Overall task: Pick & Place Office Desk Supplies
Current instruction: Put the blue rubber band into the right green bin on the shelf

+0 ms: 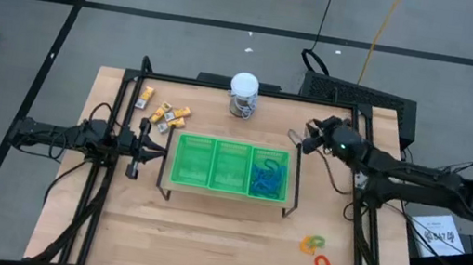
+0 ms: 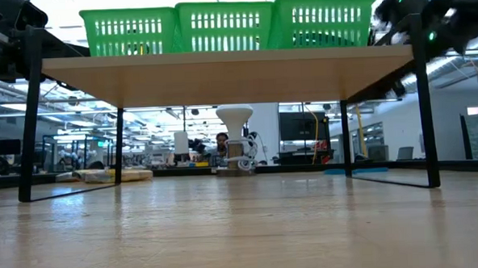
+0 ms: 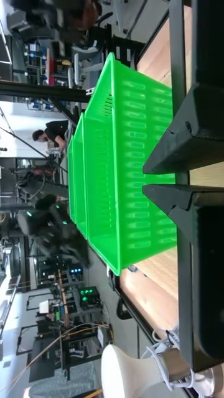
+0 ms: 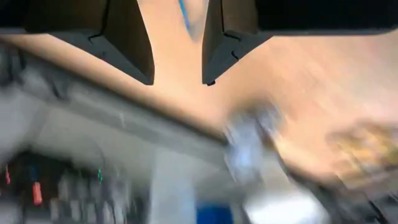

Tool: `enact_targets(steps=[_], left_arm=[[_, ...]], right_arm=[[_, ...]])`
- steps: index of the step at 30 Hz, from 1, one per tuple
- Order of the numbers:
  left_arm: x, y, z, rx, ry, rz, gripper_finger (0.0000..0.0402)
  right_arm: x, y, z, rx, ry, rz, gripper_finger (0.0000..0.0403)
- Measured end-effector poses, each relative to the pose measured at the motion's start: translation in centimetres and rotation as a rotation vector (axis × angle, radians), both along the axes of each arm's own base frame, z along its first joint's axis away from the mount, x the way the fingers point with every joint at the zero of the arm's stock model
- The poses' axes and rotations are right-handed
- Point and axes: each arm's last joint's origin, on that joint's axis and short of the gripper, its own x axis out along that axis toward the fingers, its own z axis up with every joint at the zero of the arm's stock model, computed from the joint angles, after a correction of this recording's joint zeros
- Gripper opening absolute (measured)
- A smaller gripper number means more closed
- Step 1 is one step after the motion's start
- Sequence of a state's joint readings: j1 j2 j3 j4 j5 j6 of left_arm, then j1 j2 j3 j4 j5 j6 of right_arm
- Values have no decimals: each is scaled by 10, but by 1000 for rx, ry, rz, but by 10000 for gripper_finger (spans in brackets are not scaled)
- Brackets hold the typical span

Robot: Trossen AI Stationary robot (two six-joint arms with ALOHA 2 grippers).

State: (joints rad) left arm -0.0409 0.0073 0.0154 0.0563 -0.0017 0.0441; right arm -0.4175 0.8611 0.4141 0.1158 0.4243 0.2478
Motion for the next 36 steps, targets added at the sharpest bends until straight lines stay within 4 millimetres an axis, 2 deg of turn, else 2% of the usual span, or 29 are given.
enact_targets(steps=[7,21,25,36], left_arm=[[0,0,0,0,0,0,45],[0,0,0,0,0,0,45],[0,0,0,0,0,0,45],[0,0,0,0,0,0,45]], right_arm=[[-6,-24,-34,194,158,-103,128],[-25,-63,-71,340,298,-303,128],[-32,-70,-78,374,314,-359,128],[-30,-69,-77,371,302,-359,128]])
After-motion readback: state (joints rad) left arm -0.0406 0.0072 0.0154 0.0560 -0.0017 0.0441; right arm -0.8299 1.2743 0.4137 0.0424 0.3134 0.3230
